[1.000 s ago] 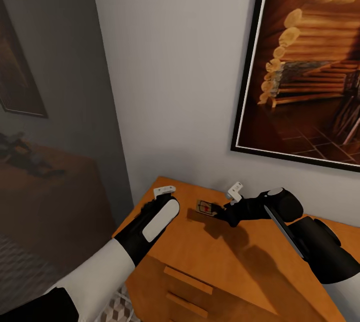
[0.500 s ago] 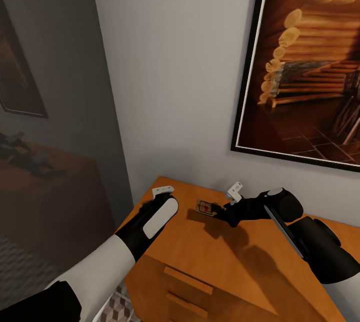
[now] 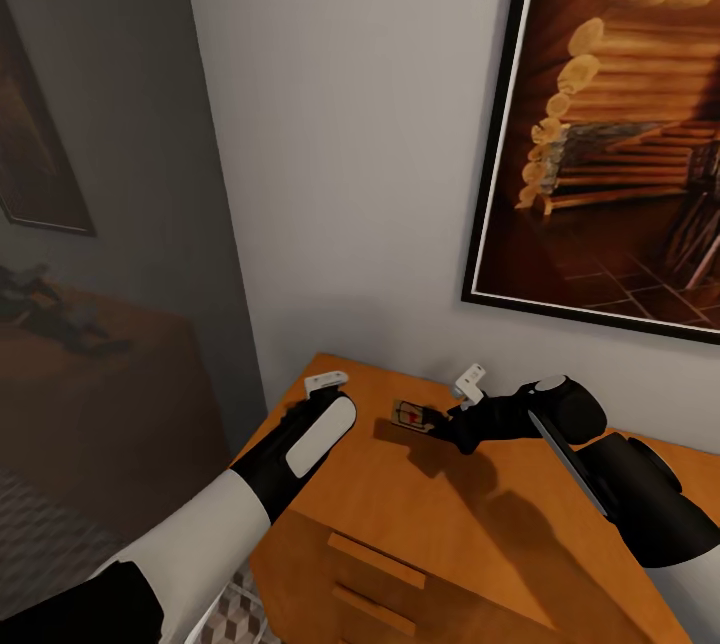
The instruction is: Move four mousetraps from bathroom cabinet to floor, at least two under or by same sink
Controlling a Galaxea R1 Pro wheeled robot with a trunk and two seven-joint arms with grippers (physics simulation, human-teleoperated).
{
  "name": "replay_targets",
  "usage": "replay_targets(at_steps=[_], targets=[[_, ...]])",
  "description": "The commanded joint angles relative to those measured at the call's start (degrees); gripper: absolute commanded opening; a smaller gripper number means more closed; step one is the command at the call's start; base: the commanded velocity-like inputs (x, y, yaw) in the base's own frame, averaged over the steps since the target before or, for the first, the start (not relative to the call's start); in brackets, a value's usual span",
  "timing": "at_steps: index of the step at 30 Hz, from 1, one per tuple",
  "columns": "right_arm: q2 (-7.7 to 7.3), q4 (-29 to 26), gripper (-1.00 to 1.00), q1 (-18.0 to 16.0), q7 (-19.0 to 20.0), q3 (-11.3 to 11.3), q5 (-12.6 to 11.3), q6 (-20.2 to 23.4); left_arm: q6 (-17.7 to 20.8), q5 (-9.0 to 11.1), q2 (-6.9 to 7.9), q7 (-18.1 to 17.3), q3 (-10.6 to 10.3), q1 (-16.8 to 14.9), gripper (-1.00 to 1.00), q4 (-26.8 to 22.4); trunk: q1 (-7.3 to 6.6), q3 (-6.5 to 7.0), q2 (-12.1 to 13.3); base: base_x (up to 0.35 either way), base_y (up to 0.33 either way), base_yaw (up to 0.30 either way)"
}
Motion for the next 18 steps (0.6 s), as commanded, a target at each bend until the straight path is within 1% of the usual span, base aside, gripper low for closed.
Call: replay_targets(at_steps=[1,6,18], targets=[[-0.04,0.0,-1.0,-0.1,0.1,0.1,0.0,0.3,0.3,0.5,0.0,0.0,-0.1,0.0,1.0,2.6,0.01,-0.08,0.0,0.0,0.0,0.0],[-0.06,0.0,-1.0,-0.1,0.1,0.1,0.0,0.3,0.2,0.5,0.0,-1.7,-0.1,0.0,1.0,2.8,0.01,-0.08,0.0,0.0,0.0,0.0],[0.01,0.0,-1.0,-0.1,0.1,0.1,0.0,0.3,0.0,0.4,0.0,-2.1,0.0,0.0,1.0,4.7,0.01,-0.08,0.0,0.0,0.0,0.0]])
